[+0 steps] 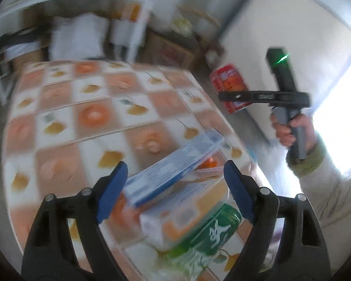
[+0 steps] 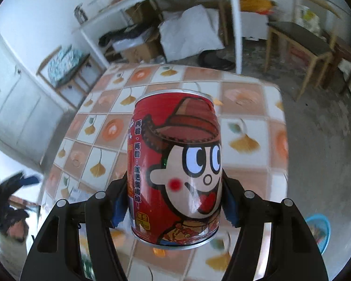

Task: Collect trash
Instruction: 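Grasp the blue-and-white toothpaste box with the left gripper while the right holds the can, then carry the can and toothpaste box over the blue wastebasket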

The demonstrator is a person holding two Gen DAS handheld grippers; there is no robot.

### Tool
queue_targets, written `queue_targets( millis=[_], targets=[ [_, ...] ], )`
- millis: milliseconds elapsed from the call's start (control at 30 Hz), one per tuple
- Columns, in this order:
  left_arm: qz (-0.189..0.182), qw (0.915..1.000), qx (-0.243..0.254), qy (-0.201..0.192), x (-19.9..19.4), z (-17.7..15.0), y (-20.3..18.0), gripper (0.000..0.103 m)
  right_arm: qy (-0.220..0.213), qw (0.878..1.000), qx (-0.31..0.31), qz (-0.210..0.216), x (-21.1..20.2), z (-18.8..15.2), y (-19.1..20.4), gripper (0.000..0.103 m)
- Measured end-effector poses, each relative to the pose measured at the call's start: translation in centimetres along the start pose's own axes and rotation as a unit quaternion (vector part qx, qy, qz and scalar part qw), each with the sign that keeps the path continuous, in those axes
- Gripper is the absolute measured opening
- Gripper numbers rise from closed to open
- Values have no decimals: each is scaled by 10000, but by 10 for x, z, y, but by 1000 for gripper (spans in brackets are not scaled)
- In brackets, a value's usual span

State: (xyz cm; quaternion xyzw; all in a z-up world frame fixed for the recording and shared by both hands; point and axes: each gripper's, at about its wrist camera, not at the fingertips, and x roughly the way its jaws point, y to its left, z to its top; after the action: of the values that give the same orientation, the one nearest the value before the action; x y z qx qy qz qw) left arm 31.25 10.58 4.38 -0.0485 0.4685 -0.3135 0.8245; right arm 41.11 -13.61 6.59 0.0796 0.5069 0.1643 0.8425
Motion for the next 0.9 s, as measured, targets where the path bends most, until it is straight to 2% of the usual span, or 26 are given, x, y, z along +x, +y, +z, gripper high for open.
queue_targets(
  millis=[67,100,200,367,400,533,567,633,700,800,900],
  targets=[
    [35,9986,242,458,29,16,-6,80,-101,9997,211,2,-7,-16,-12,64],
    [54,9959,476,770,48,25,-13,80,-171,9989,420,76,-13,-27,-22,64],
    [162,9856,1068,1298,84,36,-30,80,-267,9957,849,273,-20,-51,-43,64],
    [214,9720,1321,1932,123,42,-35,80,-308,9895,1369,341,-21,-90,-72,64],
    [216,9696,1339,2037,129,42,-36,76,-293,9884,1451,334,-20,-96,-76,64],
    [175,9645,1312,2285,146,43,-33,63,-245,9838,1721,438,-12,-113,-88,64],
    [167,9638,1295,2323,148,43,-33,57,-241,9832,1753,456,-11,-115,-90,64],
    [153,9626,1329,2357,151,42,-35,55,-237,9821,1798,506,-9,-120,-92,64],
    [-11,9614,1381,2382,149,44,-37,49,-220,9816,1814,545,-8,-123,-93,64],
    [44,9637,1284,2342,147,49,-34,41,-237,9815,1813,569,-8,-126,-90,64],
    [171,9709,1139,2098,133,56,-28,37,-320,9829,1735,526,-14,-128,-85,64]
  ],
)
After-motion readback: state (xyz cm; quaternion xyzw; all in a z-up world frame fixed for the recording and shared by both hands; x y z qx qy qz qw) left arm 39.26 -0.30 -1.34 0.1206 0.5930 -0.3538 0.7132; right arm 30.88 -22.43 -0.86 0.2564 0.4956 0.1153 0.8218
